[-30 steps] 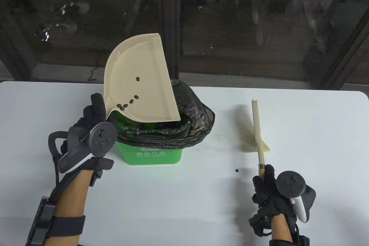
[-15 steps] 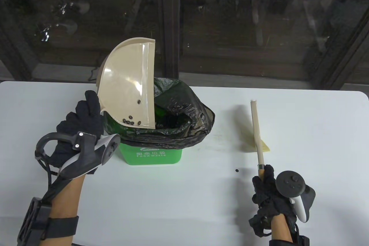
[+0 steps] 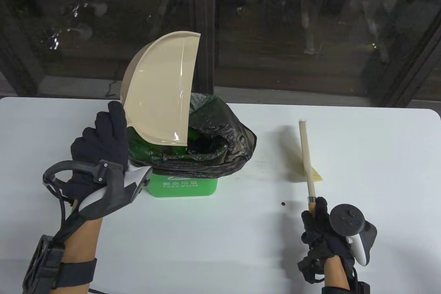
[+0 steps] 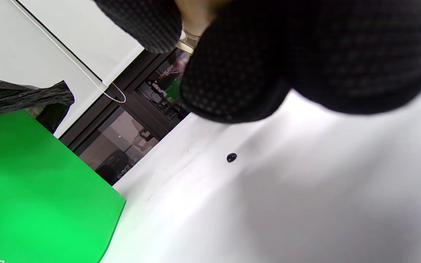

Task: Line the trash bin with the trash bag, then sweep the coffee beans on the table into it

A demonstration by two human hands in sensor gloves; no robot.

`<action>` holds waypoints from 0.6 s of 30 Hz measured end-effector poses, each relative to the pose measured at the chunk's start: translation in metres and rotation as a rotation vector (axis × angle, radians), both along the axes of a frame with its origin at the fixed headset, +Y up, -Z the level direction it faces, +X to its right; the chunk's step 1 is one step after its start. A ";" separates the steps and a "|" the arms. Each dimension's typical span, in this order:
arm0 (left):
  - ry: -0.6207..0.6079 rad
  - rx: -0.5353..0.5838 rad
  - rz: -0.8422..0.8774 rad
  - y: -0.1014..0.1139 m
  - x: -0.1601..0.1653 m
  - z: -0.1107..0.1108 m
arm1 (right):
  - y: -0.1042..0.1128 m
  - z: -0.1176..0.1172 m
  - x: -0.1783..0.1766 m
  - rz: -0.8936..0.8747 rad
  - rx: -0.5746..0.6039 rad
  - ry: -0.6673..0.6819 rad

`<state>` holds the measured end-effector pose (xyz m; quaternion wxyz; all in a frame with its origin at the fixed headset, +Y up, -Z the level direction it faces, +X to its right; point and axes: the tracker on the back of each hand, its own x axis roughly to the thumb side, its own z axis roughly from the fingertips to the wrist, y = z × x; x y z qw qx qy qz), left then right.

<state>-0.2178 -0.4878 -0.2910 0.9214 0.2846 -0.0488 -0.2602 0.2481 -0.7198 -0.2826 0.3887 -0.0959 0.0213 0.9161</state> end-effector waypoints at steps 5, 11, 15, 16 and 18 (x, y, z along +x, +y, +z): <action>-0.095 -0.070 0.304 0.000 0.001 -0.001 | 0.001 0.001 0.001 -0.013 0.002 -0.005; -0.230 -0.140 0.497 -0.014 0.021 -0.002 | 0.001 0.000 0.002 -0.019 0.004 -0.009; -0.331 -0.179 0.568 -0.026 0.041 0.000 | 0.002 0.000 0.002 -0.020 0.003 -0.007; -0.348 -0.186 0.576 -0.027 0.044 0.001 | 0.002 0.000 0.003 -0.020 0.003 -0.007; -0.391 -0.203 0.594 -0.033 0.055 0.003 | 0.002 0.000 0.003 -0.019 0.003 -0.007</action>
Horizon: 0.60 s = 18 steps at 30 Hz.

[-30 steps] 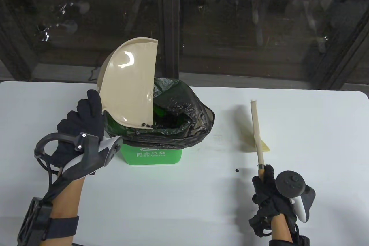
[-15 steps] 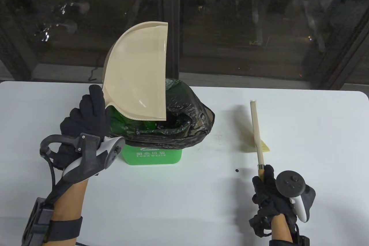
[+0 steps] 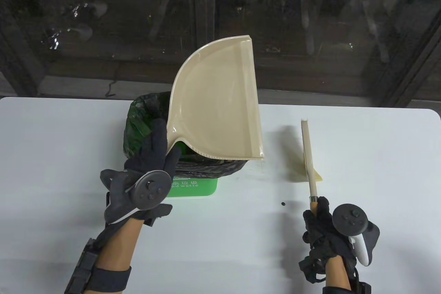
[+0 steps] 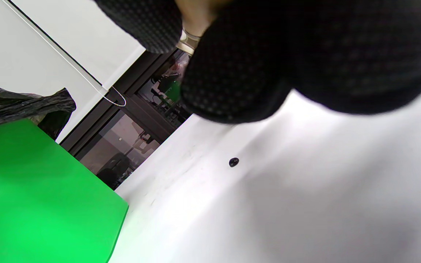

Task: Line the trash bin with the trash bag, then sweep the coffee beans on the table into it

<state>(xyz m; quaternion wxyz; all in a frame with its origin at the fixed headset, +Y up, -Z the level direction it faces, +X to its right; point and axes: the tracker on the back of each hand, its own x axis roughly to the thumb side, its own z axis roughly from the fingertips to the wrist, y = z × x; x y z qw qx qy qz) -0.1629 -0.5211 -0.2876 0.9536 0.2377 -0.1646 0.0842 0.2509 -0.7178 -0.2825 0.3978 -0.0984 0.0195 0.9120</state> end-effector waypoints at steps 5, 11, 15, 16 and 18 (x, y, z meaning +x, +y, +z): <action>-0.082 -0.027 0.024 -0.019 0.022 0.008 | 0.000 0.000 0.002 -0.006 0.001 -0.004; -0.158 -0.077 0.046 -0.048 0.041 0.016 | 0.001 0.000 0.002 0.001 0.002 -0.008; -0.192 -0.091 0.040 -0.063 0.051 0.021 | 0.001 0.001 0.003 0.001 0.003 -0.010; -0.198 -0.098 0.038 -0.067 0.054 0.022 | 0.001 0.001 0.003 -0.001 0.003 -0.012; -0.211 -0.111 0.027 -0.076 0.060 0.024 | 0.001 0.002 0.005 -0.008 0.006 -0.016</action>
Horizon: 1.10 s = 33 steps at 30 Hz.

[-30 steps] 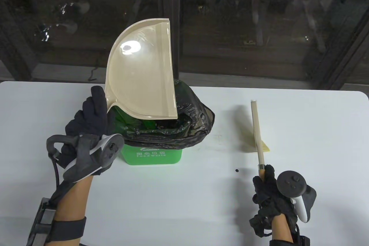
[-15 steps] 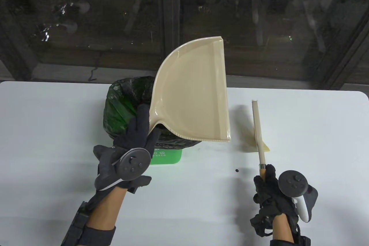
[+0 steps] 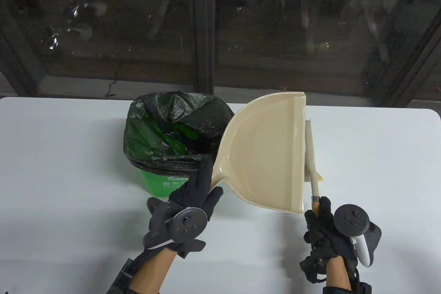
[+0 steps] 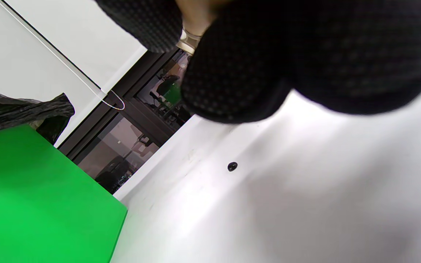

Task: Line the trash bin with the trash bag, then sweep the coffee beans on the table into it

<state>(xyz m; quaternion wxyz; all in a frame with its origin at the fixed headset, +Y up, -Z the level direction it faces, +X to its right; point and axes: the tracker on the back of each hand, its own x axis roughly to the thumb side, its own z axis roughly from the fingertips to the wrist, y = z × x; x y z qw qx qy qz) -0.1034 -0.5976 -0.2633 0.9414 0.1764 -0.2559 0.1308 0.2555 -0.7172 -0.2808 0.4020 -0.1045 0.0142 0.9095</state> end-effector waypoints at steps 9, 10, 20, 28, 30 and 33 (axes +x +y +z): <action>-0.020 -0.039 -0.047 -0.030 0.012 0.005 | 0.000 0.003 0.007 -0.032 0.012 -0.028; -0.021 -0.040 -0.053 -0.032 0.013 0.005 | 0.000 0.003 0.007 -0.033 0.012 -0.028; -0.020 -0.087 -0.127 -0.060 0.018 0.004 | 0.000 0.004 0.013 -0.069 0.021 -0.050; -0.016 -0.123 -0.190 -0.077 0.020 0.005 | 0.001 0.005 0.013 -0.059 0.020 -0.053; -0.019 -0.137 -0.216 -0.082 0.021 0.005 | 0.001 0.004 0.012 -0.053 0.018 -0.050; -0.015 -0.161 -0.254 -0.090 0.023 0.005 | 0.001 0.004 0.012 -0.043 0.016 -0.046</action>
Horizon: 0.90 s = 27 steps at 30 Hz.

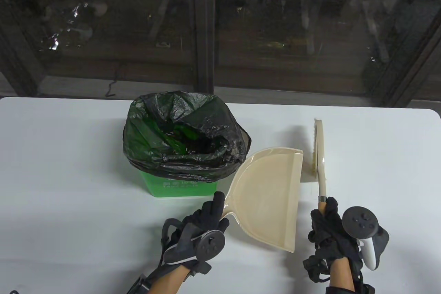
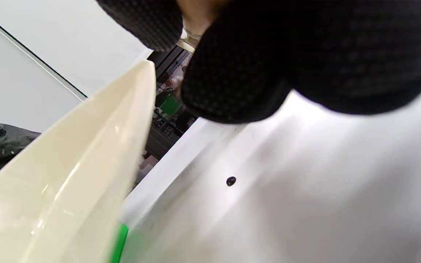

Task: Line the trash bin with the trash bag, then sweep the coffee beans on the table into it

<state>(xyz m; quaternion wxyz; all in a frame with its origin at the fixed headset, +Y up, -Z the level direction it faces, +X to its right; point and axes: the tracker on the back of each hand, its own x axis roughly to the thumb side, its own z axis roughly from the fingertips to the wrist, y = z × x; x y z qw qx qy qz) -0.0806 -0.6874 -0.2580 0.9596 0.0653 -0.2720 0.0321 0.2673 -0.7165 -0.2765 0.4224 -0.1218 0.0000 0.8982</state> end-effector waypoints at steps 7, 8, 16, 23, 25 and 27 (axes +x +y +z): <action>0.009 -0.048 -0.034 -0.012 -0.001 -0.003 | 0.000 0.000 -0.001 0.008 -0.006 0.006; 0.011 -0.054 -0.034 -0.012 -0.002 -0.003 | 0.000 -0.001 -0.001 0.011 -0.007 0.008; 0.036 -0.088 -0.048 -0.020 -0.005 -0.007 | 0.002 -0.001 -0.006 0.046 -0.009 0.024; 0.055 -0.111 -0.061 -0.024 -0.006 -0.012 | 0.020 0.004 -0.018 0.091 0.052 0.086; 0.062 -0.114 -0.063 -0.025 -0.007 -0.013 | 0.027 0.007 -0.021 0.098 0.068 0.105; 0.068 -0.126 -0.061 -0.027 -0.008 -0.014 | 0.032 0.009 -0.024 0.124 0.067 0.121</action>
